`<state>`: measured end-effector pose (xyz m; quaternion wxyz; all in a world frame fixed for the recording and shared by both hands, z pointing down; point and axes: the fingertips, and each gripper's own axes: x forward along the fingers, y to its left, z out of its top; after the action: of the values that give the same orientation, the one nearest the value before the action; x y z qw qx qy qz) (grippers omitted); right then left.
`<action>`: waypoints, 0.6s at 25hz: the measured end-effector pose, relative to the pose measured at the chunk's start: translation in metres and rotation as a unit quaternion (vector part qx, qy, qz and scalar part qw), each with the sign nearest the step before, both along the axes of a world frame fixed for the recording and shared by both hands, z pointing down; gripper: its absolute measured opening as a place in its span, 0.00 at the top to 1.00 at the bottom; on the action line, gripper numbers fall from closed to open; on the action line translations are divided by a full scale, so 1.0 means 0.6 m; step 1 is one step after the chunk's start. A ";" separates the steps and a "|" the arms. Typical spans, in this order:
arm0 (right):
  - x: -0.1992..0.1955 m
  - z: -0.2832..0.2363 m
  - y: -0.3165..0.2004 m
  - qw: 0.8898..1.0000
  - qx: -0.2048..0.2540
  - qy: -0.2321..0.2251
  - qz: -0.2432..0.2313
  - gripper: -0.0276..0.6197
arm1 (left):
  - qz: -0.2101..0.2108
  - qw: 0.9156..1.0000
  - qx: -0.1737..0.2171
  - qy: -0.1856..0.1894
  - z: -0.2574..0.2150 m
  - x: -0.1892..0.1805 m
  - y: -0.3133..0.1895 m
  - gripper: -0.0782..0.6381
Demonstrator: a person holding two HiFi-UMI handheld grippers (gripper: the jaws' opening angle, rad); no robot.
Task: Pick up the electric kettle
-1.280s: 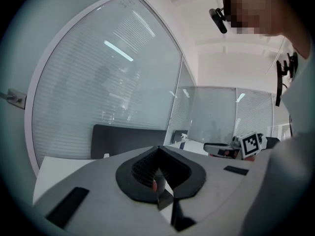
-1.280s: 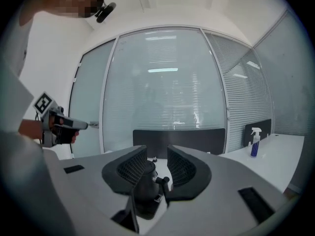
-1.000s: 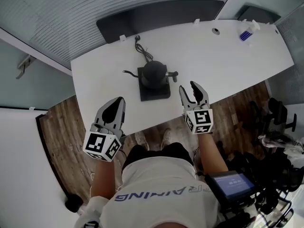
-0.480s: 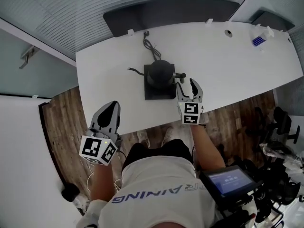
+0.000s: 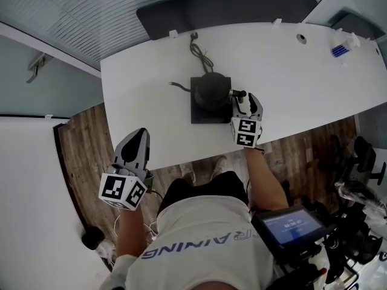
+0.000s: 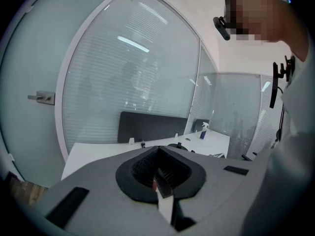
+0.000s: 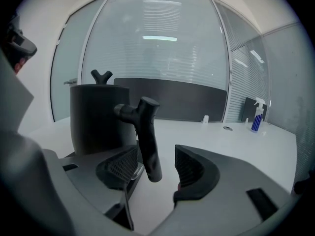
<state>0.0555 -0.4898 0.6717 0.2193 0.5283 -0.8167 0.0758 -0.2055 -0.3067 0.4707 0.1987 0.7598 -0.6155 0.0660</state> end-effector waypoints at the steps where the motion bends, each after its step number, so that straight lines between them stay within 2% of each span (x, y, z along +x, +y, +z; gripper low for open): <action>1: -0.002 0.004 -0.003 1.000 0.000 0.003 0.001 0.61 | -0.001 1.000 0.001 0.000 0.001 -0.002 0.000 0.87; 15: -0.023 0.013 -0.055 1.000 0.014 0.018 0.009 0.61 | -0.033 0.999 0.000 -0.004 0.003 -0.039 0.002 0.87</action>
<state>0.0416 -0.5227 0.6796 0.2259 0.5403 -0.8086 0.0565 -0.2290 -0.3057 0.4724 0.1988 0.7386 -0.6412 0.0623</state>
